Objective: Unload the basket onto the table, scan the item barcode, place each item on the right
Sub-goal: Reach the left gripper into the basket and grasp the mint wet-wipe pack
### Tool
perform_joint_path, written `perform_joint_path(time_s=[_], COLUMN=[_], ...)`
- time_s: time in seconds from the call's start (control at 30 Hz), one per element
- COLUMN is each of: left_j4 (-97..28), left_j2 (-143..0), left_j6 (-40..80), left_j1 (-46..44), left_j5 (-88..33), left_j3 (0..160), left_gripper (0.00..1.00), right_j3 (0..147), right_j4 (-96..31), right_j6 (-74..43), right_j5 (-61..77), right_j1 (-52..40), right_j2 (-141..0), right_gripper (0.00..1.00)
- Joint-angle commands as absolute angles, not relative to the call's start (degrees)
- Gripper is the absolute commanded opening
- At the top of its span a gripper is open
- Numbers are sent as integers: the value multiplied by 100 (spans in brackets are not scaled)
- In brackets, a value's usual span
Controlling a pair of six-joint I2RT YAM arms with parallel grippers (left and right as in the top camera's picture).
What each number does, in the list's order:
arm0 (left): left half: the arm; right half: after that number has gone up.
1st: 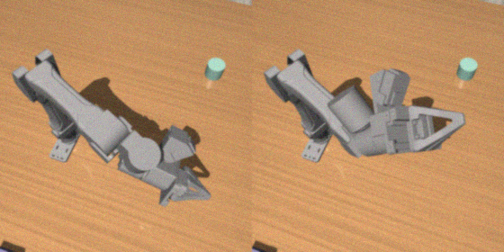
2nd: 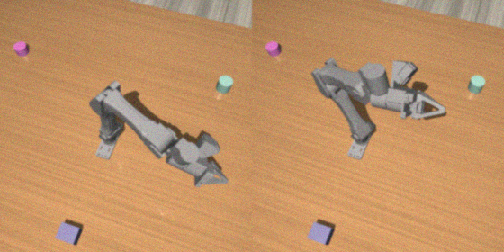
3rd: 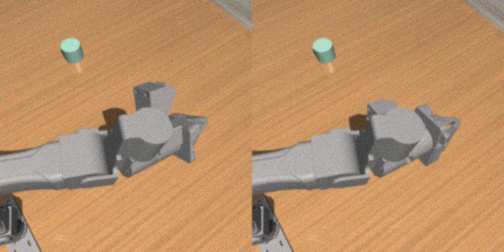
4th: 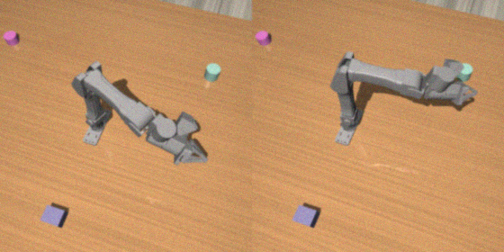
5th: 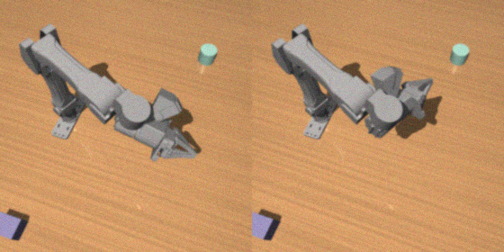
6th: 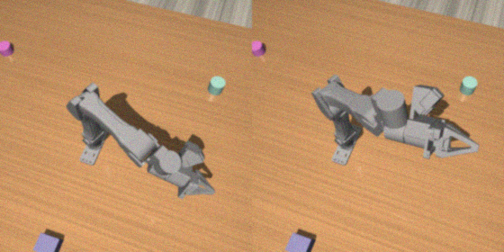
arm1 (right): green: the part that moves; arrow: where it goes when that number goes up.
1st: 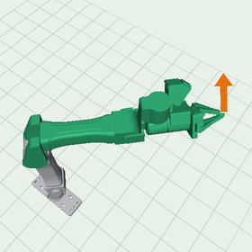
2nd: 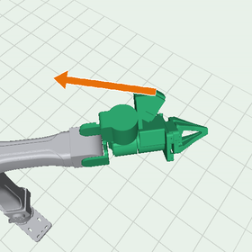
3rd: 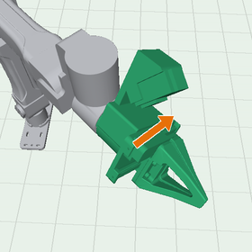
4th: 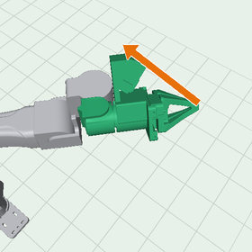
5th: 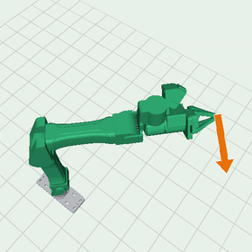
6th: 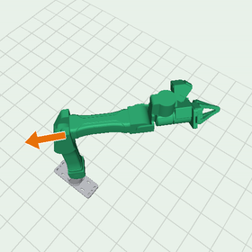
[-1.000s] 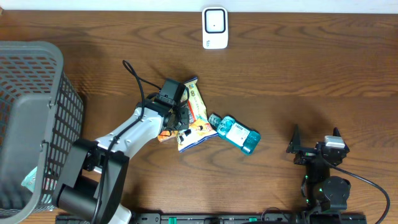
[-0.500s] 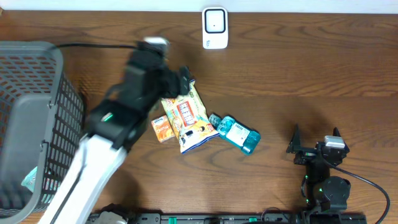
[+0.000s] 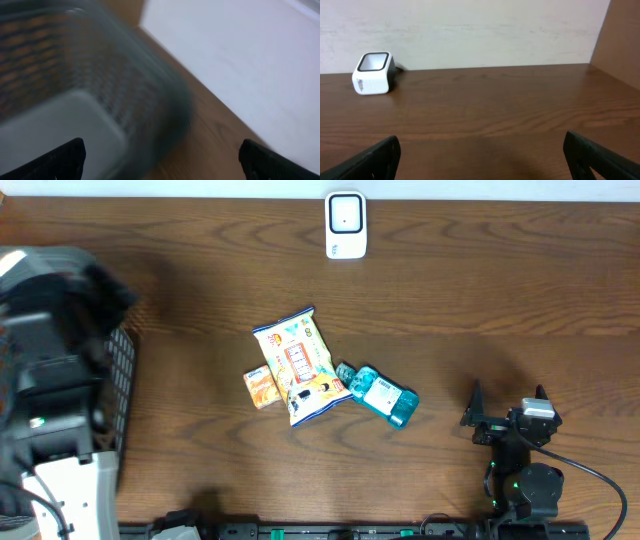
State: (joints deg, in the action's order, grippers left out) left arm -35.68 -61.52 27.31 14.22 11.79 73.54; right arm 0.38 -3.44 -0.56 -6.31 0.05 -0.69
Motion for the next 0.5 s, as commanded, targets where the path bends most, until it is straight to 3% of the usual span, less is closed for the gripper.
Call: perform_joint_path(time_s=[0.0, 0.47], left_j4=[-3662, -4637], left_j2=[-6176, -7422], left_j6=[3750, 5463], left_j1=[2458, 4064], left_j5=[266, 167], left_j3=[7343, 7341], left_gripper=[98, 98], right_j3=[32, 32], right_j4=[-360, -360], right_j6=[30, 30], right_j5=[-696, -696], right_j1=[45, 45], right_j2=[-38, -38], right_gripper=[99, 99])
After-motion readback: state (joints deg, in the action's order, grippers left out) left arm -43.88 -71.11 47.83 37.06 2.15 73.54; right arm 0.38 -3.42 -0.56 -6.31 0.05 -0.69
